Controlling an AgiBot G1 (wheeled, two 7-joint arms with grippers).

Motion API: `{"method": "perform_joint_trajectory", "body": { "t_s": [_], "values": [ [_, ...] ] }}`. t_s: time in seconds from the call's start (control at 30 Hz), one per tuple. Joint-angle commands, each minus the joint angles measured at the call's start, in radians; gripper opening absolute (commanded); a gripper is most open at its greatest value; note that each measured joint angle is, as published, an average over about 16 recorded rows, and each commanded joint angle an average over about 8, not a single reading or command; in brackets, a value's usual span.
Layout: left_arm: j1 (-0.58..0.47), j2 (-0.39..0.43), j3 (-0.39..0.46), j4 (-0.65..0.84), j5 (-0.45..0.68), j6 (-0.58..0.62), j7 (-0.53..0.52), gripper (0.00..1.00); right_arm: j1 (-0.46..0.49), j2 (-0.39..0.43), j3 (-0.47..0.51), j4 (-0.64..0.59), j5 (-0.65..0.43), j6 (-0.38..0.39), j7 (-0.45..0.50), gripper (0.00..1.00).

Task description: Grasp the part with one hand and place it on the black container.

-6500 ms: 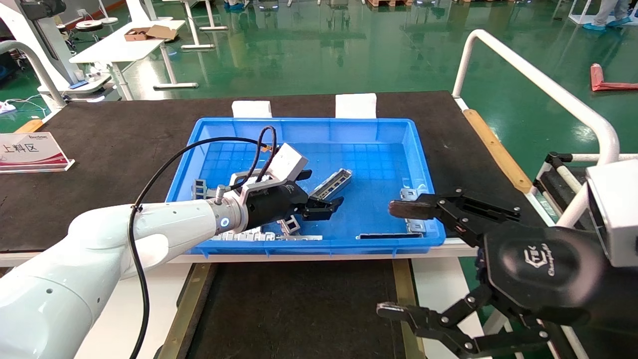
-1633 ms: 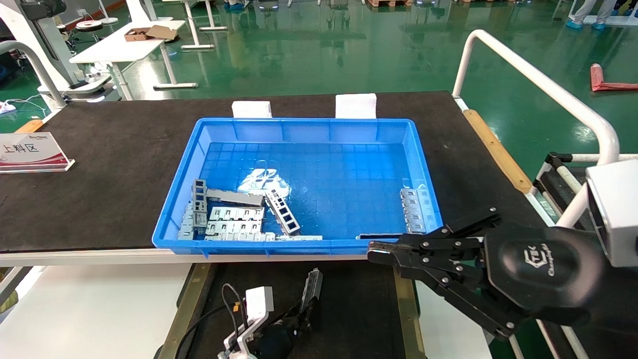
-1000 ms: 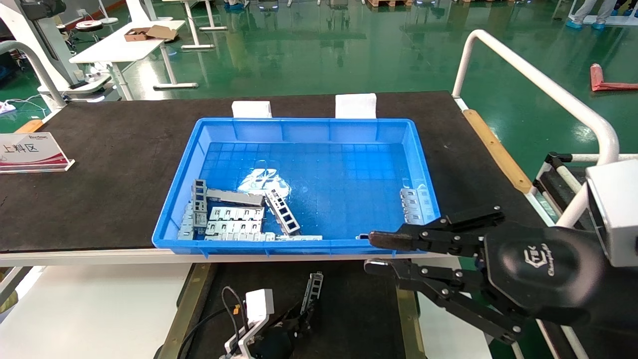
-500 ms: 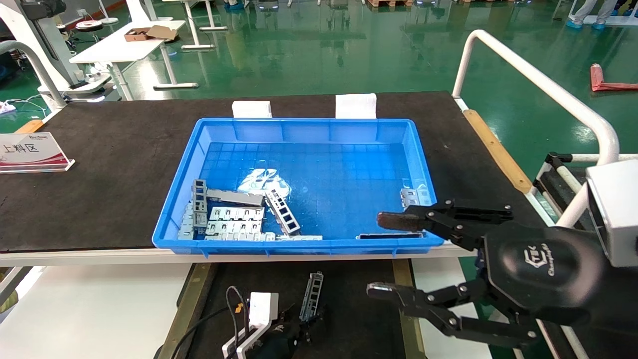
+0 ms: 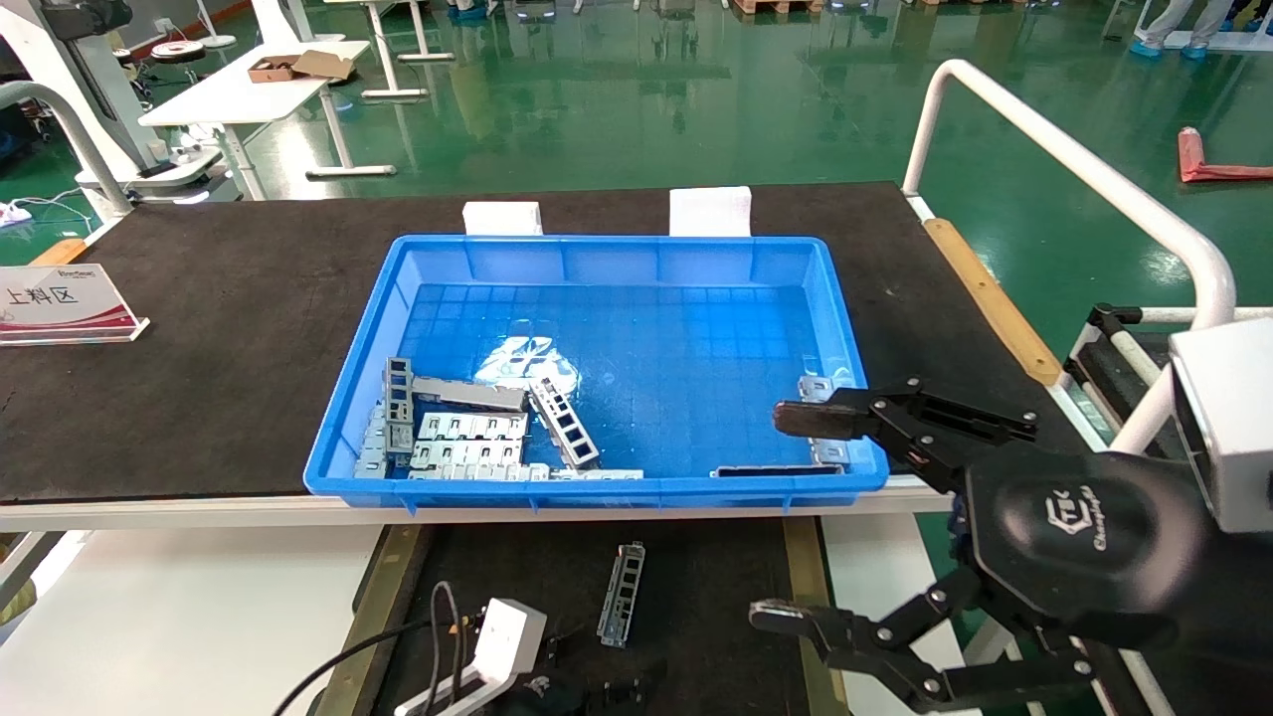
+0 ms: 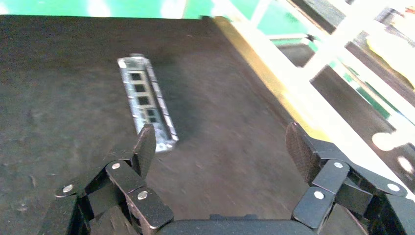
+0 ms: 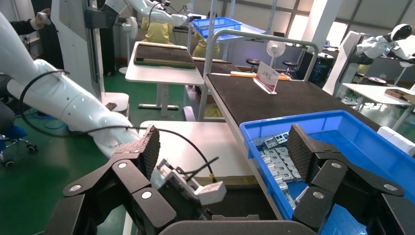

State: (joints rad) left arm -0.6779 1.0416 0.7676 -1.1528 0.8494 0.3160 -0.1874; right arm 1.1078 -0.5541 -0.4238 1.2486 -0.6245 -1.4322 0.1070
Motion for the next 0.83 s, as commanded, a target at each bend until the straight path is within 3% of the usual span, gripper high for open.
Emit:
{"method": "perform_joint_trajectory", "body": {
  "t_s": [0.03,0.47,0.83],
  "values": [
    [-0.002,-0.036,0.006,-0.022,-0.001,0.043,-0.004,1.00,0.000,0.000,0.000,0.000,0.000,0.000,0.000,1.00],
    [-0.031,-0.191,-0.019,-0.087,-0.043,0.254,-0.010,1.00,0.000,0.000,0.000,0.000,0.000,0.000,0.000,1.00],
    [-0.033,-0.241,-0.043,-0.119,-0.078,0.307,-0.021,1.00,0.000,0.000,0.000,0.000,0.000,0.000,0.000,1.00]
  ]
}}
